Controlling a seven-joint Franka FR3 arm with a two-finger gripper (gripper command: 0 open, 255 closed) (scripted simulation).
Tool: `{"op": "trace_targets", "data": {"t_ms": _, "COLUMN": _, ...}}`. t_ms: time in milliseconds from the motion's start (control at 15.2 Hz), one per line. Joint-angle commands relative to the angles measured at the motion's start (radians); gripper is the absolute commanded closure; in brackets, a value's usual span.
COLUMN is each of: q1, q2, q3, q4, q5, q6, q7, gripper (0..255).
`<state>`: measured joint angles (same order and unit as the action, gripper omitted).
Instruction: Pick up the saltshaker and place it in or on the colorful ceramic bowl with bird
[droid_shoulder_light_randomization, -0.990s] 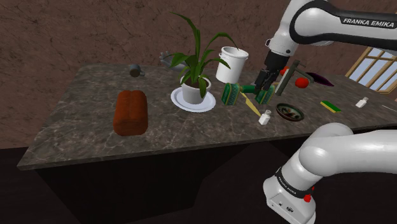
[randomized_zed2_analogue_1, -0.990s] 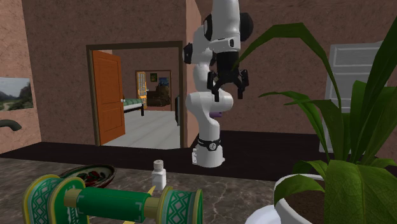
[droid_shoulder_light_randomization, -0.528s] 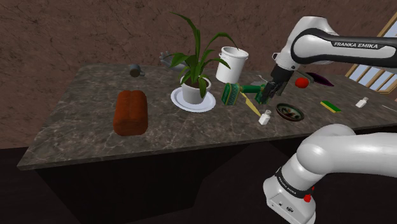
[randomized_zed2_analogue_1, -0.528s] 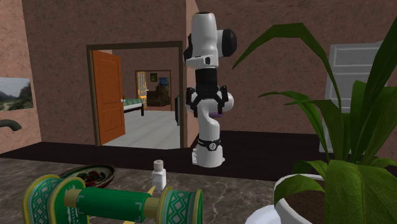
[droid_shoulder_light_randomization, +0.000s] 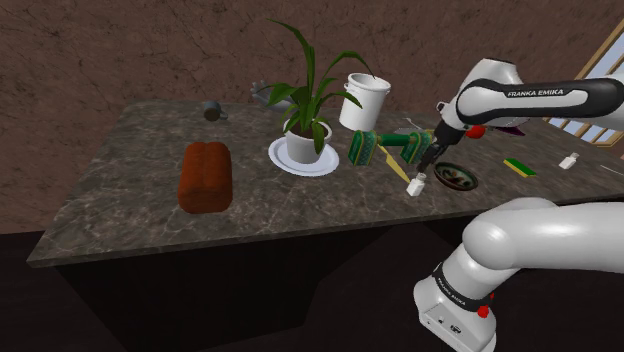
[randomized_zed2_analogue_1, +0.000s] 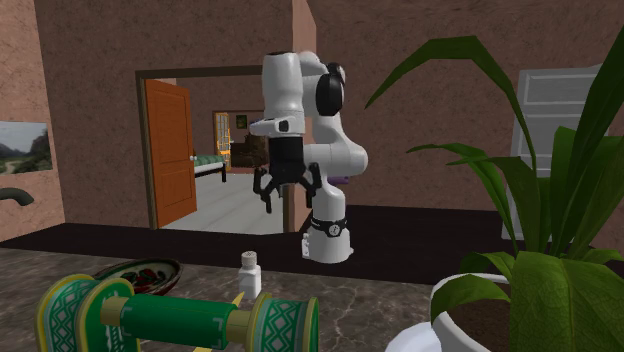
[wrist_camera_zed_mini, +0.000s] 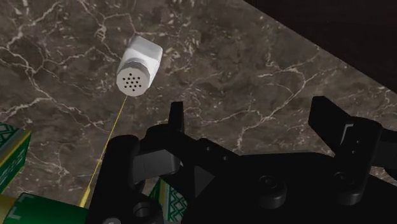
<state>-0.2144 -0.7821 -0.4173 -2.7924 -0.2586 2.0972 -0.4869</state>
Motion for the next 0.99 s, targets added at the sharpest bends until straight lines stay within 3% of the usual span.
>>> {"op": "trace_targets", "data": {"t_ms": 0, "q1": -0.014, "q2": 0.048, "q3": -0.053, "q4": -0.004, "q5": -0.028, "q6": 0.073, "q7": -0.045, "gripper": 0}}
{"op": "trace_targets", "data": {"t_ms": 462, "q1": -0.004, "q2": 0.261, "q3": -0.257, "q4": 0.03, "q5": -0.059, "q6": 0.315, "q7": -0.219, "gripper": 0}}
{"op": "trace_targets", "data": {"t_ms": 924, "q1": 0.044, "q2": 0.373, "q3": -0.313, "q4": 0.003, "q5": -0.03, "q6": 0.453, "q7": -0.245, "gripper": 0}}
